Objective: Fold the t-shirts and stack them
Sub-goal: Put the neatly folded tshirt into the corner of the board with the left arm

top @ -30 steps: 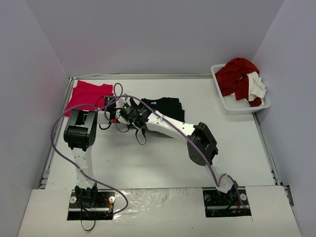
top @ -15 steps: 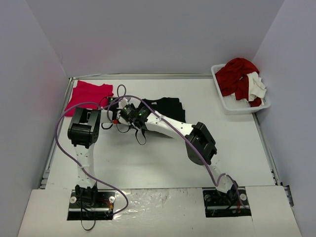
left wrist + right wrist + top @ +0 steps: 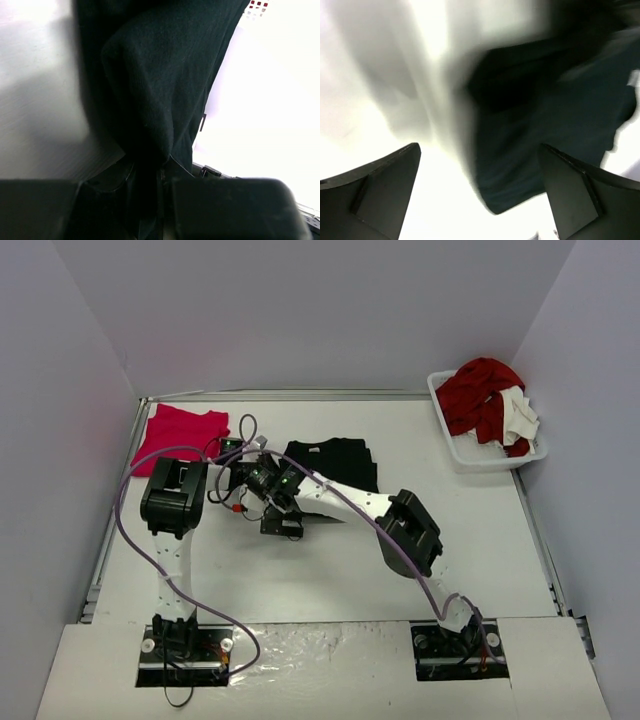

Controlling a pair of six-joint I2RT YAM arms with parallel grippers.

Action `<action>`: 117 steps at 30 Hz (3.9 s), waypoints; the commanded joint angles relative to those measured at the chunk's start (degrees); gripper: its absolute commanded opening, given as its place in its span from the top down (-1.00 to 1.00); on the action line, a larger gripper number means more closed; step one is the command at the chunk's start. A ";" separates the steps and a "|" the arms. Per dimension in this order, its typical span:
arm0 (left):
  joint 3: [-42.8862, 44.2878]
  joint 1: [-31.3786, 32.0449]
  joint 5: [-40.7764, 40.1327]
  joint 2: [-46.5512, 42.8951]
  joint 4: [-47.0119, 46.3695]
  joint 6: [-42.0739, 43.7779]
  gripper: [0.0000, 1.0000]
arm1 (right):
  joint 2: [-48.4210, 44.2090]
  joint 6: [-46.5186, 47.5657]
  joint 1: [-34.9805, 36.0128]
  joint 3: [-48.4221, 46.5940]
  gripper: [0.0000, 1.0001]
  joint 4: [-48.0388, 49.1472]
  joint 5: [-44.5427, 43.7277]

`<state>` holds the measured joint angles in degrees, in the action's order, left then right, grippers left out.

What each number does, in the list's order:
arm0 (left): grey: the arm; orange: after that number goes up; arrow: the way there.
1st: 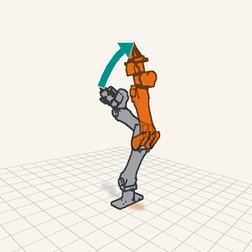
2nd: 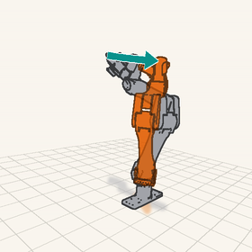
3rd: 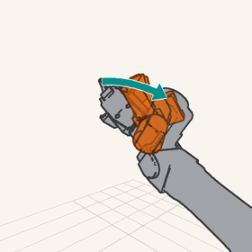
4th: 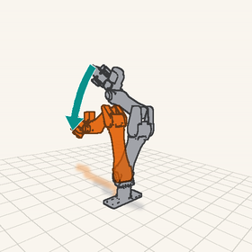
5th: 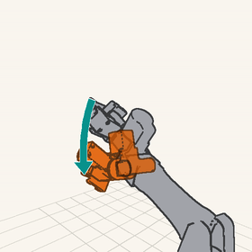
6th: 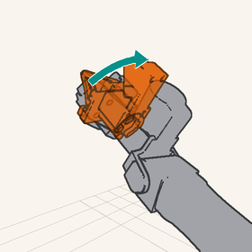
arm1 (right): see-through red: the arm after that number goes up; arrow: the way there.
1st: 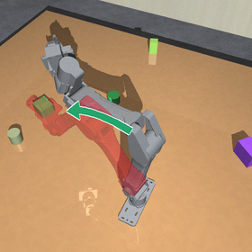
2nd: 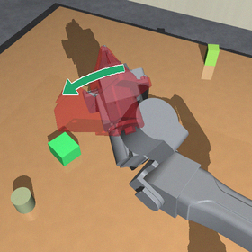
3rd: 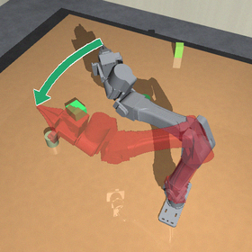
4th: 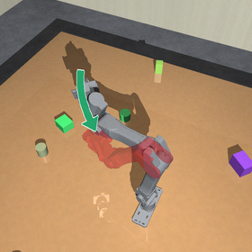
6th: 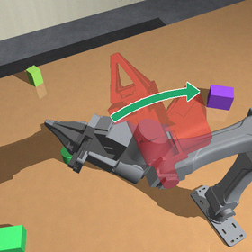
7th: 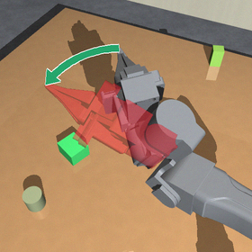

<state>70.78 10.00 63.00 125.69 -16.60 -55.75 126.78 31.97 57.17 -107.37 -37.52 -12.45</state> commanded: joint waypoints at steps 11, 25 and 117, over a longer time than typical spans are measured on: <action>9.36 -1.03 -0.33 -4.40 15.08 14.86 0.95 | -30.63 8.56 -33.67 19.91 -1.00 -11.45 30.72; 32.91 -5.78 -10.35 -0.80 44.27 34.03 0.95 | -21.50 3.80 -45.04 24.84 -1.00 -5.02 37.14; 82.23 -8.68 -60.98 -1.76 86.65 74.82 0.95 | -8.57 3.28 -43.54 31.26 -1.00 -2.47 27.13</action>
<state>149.91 1.06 3.95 129.40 68.93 18.04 113.56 35.77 13.61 -78.22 -39.48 16.60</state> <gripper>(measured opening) 0.101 0.999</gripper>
